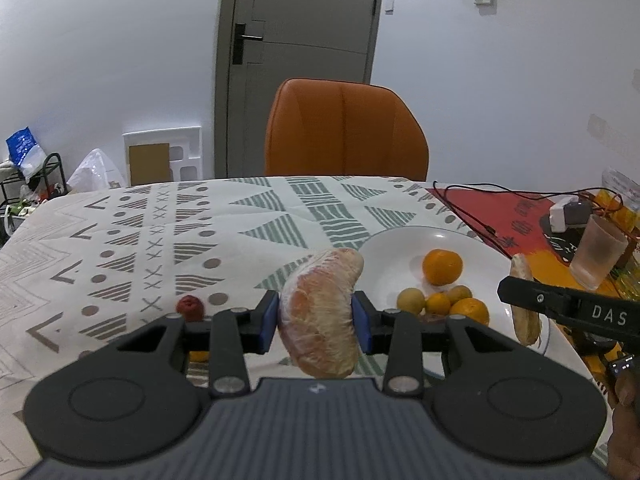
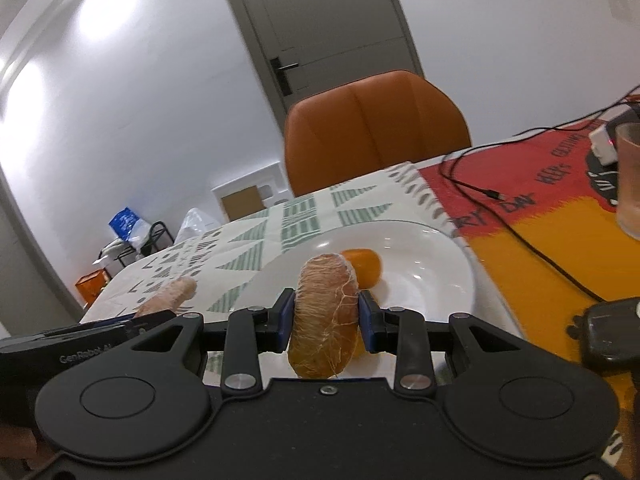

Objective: Organize fruits
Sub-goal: 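Carry both pomelo pieces over the white plate with both tools, then lower the pomelo pieces into the plate and open both tools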

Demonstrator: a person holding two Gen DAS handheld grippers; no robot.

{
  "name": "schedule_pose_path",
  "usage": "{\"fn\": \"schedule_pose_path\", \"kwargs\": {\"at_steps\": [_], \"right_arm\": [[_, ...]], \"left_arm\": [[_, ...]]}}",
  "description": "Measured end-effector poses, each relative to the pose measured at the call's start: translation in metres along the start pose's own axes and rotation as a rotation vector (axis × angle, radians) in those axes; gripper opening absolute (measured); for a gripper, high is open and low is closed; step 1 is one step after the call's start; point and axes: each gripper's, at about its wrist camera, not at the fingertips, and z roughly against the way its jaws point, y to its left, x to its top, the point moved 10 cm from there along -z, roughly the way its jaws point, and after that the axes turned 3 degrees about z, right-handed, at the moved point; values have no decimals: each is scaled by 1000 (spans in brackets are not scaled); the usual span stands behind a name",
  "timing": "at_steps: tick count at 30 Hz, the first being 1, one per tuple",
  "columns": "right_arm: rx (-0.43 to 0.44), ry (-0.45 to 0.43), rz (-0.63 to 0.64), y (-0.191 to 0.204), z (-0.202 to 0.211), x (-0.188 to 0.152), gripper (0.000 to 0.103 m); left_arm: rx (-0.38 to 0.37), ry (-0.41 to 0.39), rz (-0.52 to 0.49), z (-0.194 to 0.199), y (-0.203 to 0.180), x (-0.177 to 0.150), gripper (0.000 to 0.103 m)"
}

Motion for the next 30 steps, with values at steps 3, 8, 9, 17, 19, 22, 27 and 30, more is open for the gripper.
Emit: {"fn": "schedule_pose_path", "kwargs": {"at_steps": [3, 8, 9, 17, 19, 22, 27, 30], "right_arm": [[-17, -2, -12, -9, 1, -1, 31], [-43, -6, -26, -23, 3, -1, 31], [-46, -8, -30, -25, 3, -1, 32], [-54, -27, -40, -35, 8, 1, 37], [-43, -29, -27, -34, 11, 1, 37], [-34, -26, -18, -32, 14, -1, 37], [-25, -9, -29, -35, 15, -6, 37], [-16, -4, -28, -33, 14, -7, 37]], "left_arm": [[-9, -2, -9, -4, -8, 2, 38], [-27, -3, -22, -9, -21, 5, 38], [-30, -4, -26, -9, -24, 5, 38], [-48, -21, -40, -13, -42, 13, 38], [-55, -23, -44, -14, -46, 15, 38], [-64, -29, -40, -15, -53, 19, 38], [-72, -15, -36, -19, -62, 22, 38], [-77, -25, -33, -17, -64, 25, 45]]}}
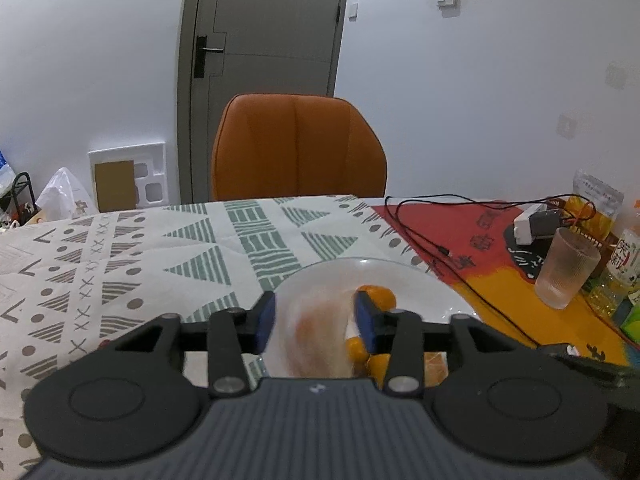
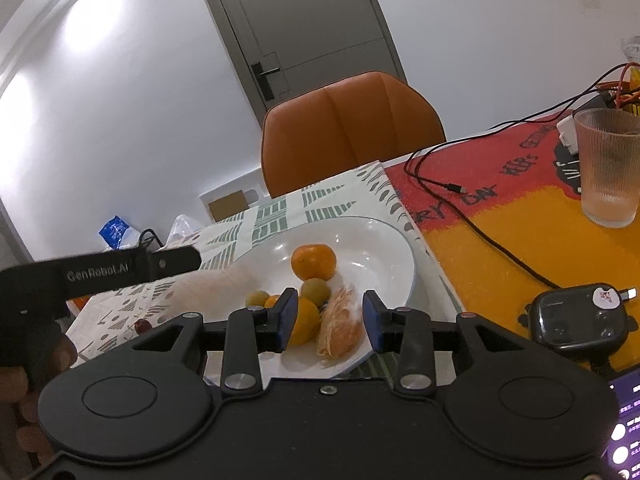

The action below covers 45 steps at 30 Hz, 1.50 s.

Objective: Organize fruits
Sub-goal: 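Lower the pomelo pieces into the plate and open both tools, then move both open tools back to the red plum and small mandarin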

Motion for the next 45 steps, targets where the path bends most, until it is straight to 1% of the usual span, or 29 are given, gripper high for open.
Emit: {"fn": "schedule_pose_path", "kwargs": {"at_steps": [1, 6, 9, 17, 20, 21, 23, 25, 26, 27, 28, 29, 30, 32, 34, 36, 45], "right_arm": [[3, 1, 1, 1, 0, 0, 37], [17, 5, 6, 7, -3, -1, 37], [28, 12, 4, 13, -5, -3, 37], [59, 25, 17, 34, -11, -6, 37], [72, 29, 24, 44, -12, -6, 39], [78, 30, 27, 46, -13, -7, 41], [87, 31, 33, 53, -14, -7, 45], [95, 27, 38, 59, -13, -8, 49], [98, 25, 42, 63, -13, -8, 54], [104, 23, 44, 67, -13, -8, 62], [112, 19, 44, 70, -12, -8, 68], [122, 11, 44, 73, -11, -7, 79], [132, 1, 45, 77, -10, -6, 85], [147, -5, 63, 86, -10, -5, 87], [161, -3, 77, 94, -11, -5, 92], [174, -5, 89, 103, -11, -6, 94], [221, 24, 129, 135, -19, -14, 94]], "left_arm": [[1, 1, 2, 1, 0, 1, 48], [17, 7, 10, 6, 10, -2, 50], [34, 17, 12, 10, 20, -4, 54], [94, 11, 47, 26, 59, -5, 62], [112, 7, 64, 34, 72, -5, 65], [118, 5, 66, 36, 76, -5, 67], [136, 0, 71, 42, 85, -5, 79], [152, -10, 74, 48, 93, -5, 83], [160, -13, 75, 50, 97, -5, 84], [169, -12, 76, 52, 101, -6, 85], [177, -10, 78, 53, 105, -7, 85], [182, -9, 81, 55, 109, -8, 86], [186, -9, 85, 57, 113, -9, 86], [202, -10, 94, 60, 123, -11, 87], [224, -13, 105, 64, 133, -13, 88], [238, -15, 118, 68, 142, -15, 88], [271, -9, 154, 78, 171, -23, 88]]}}
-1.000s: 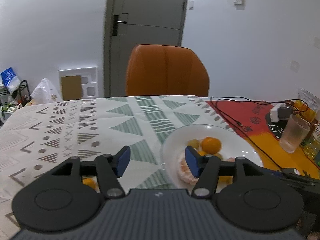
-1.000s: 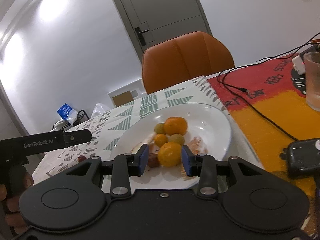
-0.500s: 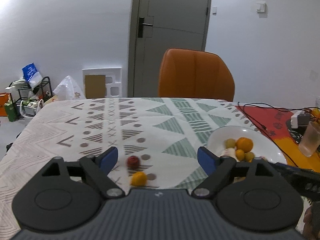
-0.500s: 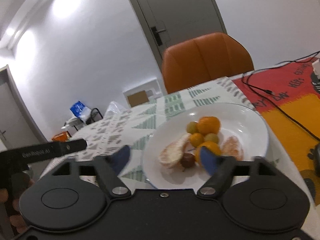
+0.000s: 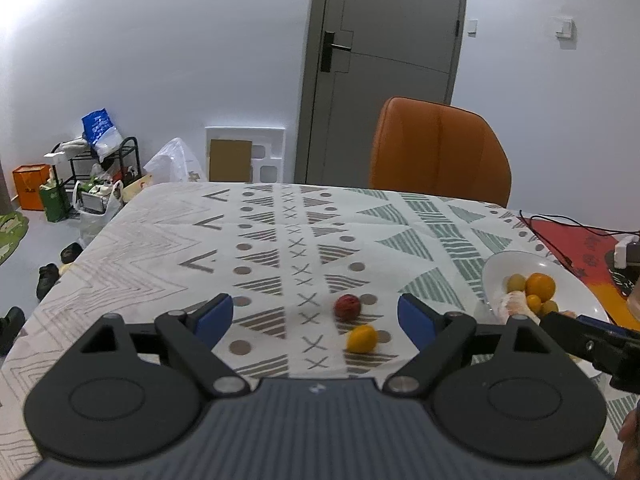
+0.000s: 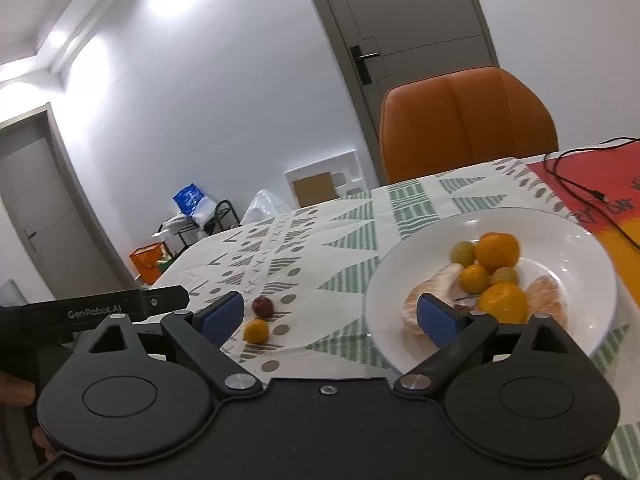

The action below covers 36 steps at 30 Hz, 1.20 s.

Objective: Organize fruits
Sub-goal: 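Move both open tools back to the red plum and small mandarin, then grasp the small mandarin with the right tool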

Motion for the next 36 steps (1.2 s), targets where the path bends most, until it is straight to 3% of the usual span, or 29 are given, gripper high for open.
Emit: {"fn": "schedule_pose_path", "kwargs": {"at_steps": [5, 8, 16, 25, 36], "right_arm": [[14, 17, 17, 13, -9, -1, 94], [28, 28, 33, 23, -15, -3, 93], [76, 83, 81, 49, -36, -7, 72], [86, 151, 80, 58, -67, -16, 55], [122, 242, 105, 71, -100, -29, 43]], "left_arm": [[5, -6, 41, 1, 14, -1, 89], [11, -6, 54, 1, 21, -1, 94], [22, 18, 75, -6, 36, -5, 95], [58, 28, 87, -14, 49, -6, 95], [81, 42, 79, -28, 58, -1, 92]]}}
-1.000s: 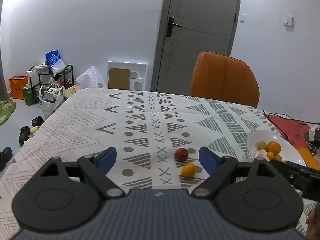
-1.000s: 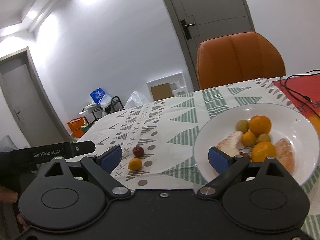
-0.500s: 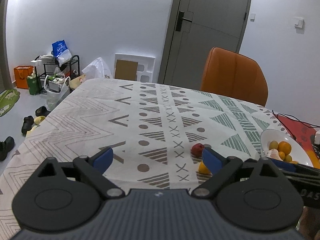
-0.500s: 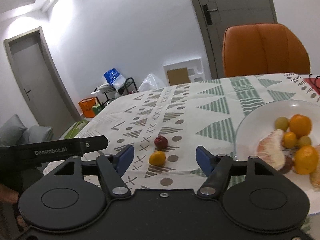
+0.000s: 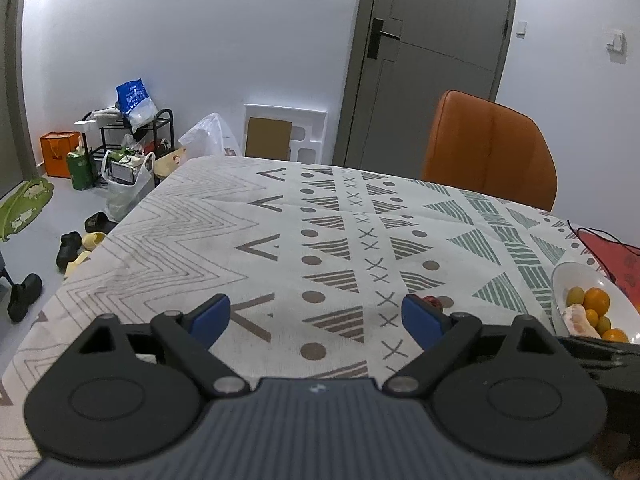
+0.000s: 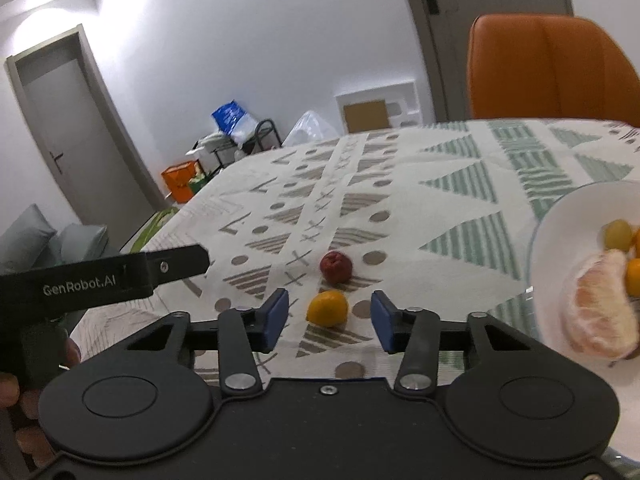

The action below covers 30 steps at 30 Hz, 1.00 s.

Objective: Organize fruits
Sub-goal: 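Grasp the small mandarin with the right tool, then grasp the red plum with the left tool while the right tool lifts the mandarin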

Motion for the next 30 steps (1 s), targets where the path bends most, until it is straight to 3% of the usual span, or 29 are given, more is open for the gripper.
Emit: {"fn": "schedule_pose_path", "kwargs": {"at_steps": [4, 7, 9, 14, 23, 30], "right_arm": [[2, 20, 2, 2, -13, -4, 41], [0, 28, 11, 0, -21, -10, 24], [10, 9, 3, -1, -20, -10, 23], [17, -41, 0, -3, -6, -2, 23], [-39, -91, -29, -26, 19, 12, 23], [-61, -105, -53, -40, 29, 15, 24]], "left_arm": [[-2, 4, -1, -4, 0, 0, 92], [-4, 13, -5, -8, -2, -1, 90], [-7, 15, -12, -11, -4, -3, 89], [-12, 32, -18, -19, -11, -3, 75], [-22, 31, -46, -29, -36, -1, 59], [-59, 53, -86, -40, -63, -10, 54]]}}
